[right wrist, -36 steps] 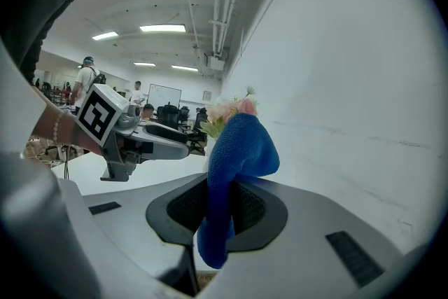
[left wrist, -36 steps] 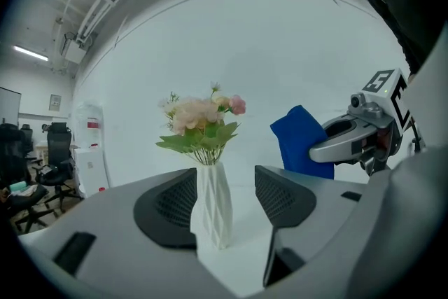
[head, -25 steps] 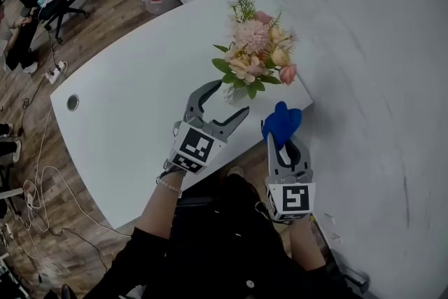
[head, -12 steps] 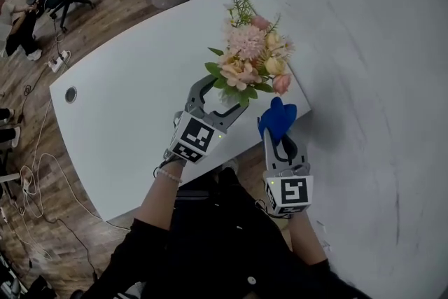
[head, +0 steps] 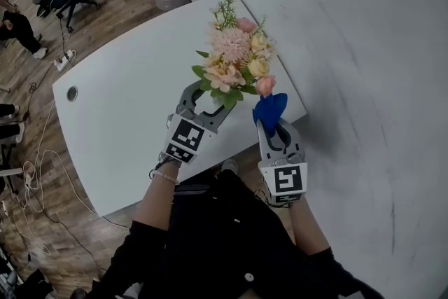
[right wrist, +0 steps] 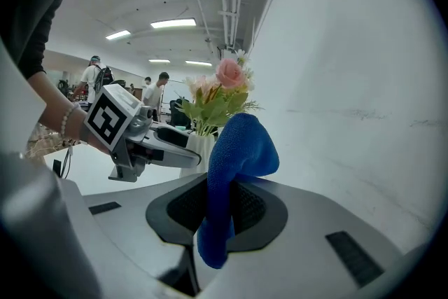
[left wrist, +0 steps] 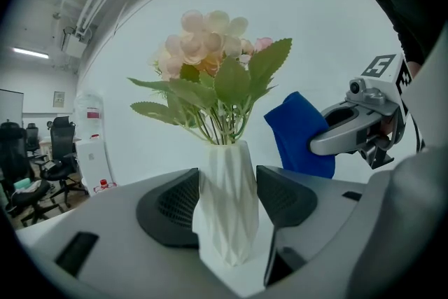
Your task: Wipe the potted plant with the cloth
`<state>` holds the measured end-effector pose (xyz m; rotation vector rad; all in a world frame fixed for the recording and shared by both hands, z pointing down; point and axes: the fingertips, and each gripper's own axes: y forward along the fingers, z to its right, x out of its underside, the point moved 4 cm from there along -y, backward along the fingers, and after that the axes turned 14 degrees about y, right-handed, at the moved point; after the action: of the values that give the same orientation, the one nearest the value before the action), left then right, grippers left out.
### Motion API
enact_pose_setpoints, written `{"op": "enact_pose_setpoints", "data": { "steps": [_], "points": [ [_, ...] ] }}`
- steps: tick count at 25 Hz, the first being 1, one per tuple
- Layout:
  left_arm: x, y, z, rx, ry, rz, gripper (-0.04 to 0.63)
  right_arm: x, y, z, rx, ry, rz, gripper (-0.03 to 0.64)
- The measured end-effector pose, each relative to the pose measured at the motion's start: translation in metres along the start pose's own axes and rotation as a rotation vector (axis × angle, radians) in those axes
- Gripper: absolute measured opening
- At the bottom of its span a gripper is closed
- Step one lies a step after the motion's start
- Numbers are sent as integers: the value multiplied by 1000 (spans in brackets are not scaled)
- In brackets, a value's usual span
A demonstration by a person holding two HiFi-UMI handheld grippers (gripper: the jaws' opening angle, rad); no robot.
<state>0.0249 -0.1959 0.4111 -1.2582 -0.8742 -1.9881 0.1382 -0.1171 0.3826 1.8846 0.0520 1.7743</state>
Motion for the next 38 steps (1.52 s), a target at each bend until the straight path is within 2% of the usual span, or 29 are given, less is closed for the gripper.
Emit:
{"op": "enact_pose_setpoints", "data": {
  "steps": [10, 14, 20, 26, 33, 38],
  "points": [
    [2, 5, 1, -11, -6, -31, 267, -15, 50, -4, -212, -28, 52, 86],
    [3, 5, 1, -15, -10, -38, 267, -8, 64, -12, -267, -45, 33, 86],
    [2, 2, 0, -27, -16, -43, 267, 13, 79, -14, -282, 11, -27, 86],
    [3, 4, 0, -27, -21, -45, 267, 50, 96, -7, -252, 25, -112, 86],
    [5, 5, 0, -20, -22, -51, 267, 89, 119, -3, -235, 97, -215, 86],
    [4, 5, 0, -19, -22, -54, 265, 101, 130, 1, -266, 78, -286, 86]
  ]
}}
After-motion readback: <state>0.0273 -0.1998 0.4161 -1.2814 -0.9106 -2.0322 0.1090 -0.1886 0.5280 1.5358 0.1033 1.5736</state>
